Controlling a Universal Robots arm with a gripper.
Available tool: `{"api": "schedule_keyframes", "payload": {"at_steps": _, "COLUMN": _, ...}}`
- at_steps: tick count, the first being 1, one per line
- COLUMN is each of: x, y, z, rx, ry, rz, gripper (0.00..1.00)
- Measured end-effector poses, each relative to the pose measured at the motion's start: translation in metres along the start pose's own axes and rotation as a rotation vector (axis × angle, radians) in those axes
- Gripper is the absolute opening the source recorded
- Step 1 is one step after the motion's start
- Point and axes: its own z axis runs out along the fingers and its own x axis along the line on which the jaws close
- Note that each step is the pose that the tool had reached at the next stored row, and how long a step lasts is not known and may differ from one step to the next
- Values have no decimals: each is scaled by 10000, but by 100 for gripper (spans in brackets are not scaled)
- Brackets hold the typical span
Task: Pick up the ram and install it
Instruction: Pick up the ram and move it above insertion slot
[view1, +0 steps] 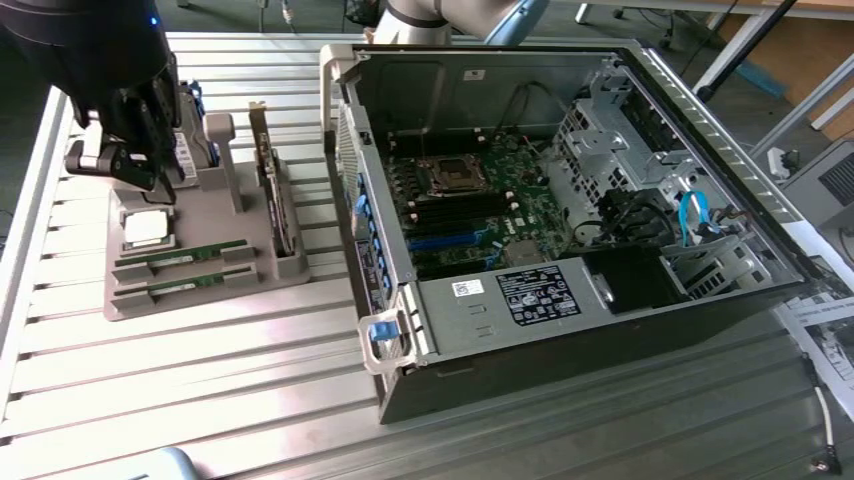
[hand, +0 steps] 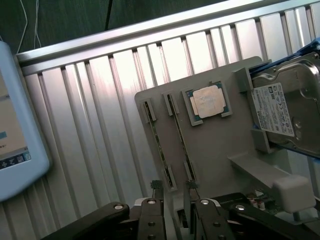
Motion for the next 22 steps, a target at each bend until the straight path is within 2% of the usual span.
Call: {"api": "schedule_keyframes", "payload": {"at_steps": 22, "x": -1, "y": 1, "z": 75, "rx": 0, "ry": 0, "rz": -2, "gripper": 30}}
